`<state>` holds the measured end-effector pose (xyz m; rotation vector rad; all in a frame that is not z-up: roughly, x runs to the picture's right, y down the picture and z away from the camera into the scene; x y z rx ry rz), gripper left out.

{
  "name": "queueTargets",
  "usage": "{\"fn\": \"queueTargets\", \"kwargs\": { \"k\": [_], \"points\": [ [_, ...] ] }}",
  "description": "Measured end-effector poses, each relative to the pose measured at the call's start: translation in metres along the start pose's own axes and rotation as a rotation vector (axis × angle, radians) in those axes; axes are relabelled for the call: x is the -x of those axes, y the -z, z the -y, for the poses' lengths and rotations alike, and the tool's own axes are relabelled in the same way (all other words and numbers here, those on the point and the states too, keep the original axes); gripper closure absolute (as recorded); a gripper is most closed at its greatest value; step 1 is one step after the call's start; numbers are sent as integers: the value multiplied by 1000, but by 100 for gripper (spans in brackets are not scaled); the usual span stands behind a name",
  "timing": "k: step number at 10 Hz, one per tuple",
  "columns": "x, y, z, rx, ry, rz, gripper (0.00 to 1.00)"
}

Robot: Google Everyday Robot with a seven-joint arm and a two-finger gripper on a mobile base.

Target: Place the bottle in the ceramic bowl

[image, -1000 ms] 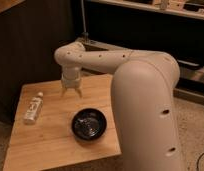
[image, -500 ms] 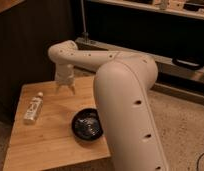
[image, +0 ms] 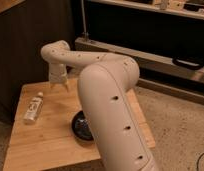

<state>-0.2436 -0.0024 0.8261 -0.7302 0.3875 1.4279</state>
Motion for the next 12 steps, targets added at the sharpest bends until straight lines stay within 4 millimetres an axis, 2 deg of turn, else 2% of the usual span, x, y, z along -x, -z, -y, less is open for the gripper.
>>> {"fn": "queueTargets", "kwargs": {
  "k": [3,5,7,9,10,12],
  "points": [
    [8,0,-16,9,-6,-2,35],
    [11,3,-20,11,-51,0,35],
    [10,3,-40,18,-85,1,35],
    [9,5,-45,21,-137,0,35],
    [4,4,-59,29,-168,-8,35],
    [3,2,-67,30,-180,-16,35]
  ]
}}
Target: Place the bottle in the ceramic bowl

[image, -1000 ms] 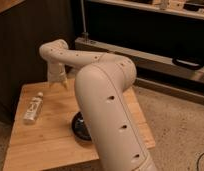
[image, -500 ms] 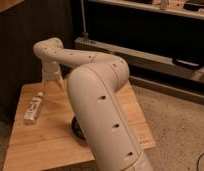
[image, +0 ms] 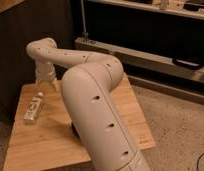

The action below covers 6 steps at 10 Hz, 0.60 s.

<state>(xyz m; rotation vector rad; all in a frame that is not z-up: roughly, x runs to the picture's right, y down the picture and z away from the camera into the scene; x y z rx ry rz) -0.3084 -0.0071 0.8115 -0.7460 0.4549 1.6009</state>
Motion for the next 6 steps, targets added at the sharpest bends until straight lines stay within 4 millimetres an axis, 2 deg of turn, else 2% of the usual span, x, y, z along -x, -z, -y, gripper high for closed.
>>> {"fn": "queueTargets", "kwargs": {
  "k": [2,4,6],
  "points": [
    [-6,-3,-15,-4,3,-8,35],
    [-1,-7,-19,-8,2,-18,35],
    [8,-19,-32,-4,19,-44,35]
  ]
}}
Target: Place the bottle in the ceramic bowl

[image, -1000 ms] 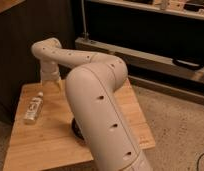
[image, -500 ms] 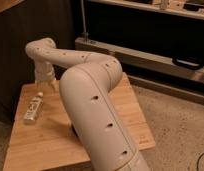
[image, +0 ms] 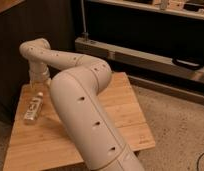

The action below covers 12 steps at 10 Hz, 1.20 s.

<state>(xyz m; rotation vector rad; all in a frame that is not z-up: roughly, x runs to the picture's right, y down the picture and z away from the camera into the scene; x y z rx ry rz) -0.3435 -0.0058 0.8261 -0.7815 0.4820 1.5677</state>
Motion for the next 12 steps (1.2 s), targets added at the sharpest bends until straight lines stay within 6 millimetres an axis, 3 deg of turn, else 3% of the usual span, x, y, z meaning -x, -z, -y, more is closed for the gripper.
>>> {"fn": "queueTargets", "kwargs": {
  "k": [12],
  "points": [
    [17,-39,-3,26,55,-115,35]
  ]
}}
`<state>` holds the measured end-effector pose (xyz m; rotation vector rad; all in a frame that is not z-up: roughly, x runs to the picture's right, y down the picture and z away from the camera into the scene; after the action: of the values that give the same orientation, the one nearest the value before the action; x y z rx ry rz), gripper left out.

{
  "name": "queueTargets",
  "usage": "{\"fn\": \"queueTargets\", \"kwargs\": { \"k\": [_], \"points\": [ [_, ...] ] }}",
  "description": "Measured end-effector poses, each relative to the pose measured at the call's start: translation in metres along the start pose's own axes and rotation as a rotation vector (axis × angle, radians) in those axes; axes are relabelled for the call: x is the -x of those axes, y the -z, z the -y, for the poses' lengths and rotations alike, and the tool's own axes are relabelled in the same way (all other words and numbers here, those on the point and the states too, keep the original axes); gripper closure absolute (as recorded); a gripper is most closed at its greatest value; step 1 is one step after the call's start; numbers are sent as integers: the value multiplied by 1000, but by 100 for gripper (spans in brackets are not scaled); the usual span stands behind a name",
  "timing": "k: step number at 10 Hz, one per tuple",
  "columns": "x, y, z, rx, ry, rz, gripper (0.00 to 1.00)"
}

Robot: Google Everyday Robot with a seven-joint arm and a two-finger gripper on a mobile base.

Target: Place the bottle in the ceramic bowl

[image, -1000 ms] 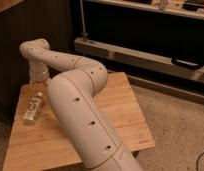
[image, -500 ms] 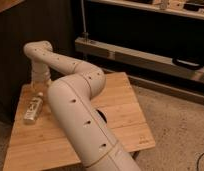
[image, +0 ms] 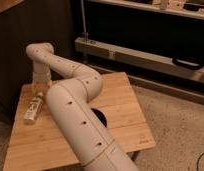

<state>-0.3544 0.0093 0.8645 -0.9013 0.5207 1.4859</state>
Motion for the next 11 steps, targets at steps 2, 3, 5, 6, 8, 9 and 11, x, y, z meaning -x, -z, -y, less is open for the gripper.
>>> {"fn": "queueTargets", "kwargs": {
  "k": [2,3,5,6,8,9,11],
  "points": [
    [0,-7,-9,-4,7,-12,35],
    [0,-10,-13,-6,9,-17,35],
    [0,-17,-21,-12,13,-26,35],
    [0,-20,-23,-14,13,-29,35],
    [-1,-29,-30,-21,12,-37,35],
    [-1,-32,-33,-24,12,-40,35],
    [-2,-42,-36,-35,14,-49,35]
  ]
}}
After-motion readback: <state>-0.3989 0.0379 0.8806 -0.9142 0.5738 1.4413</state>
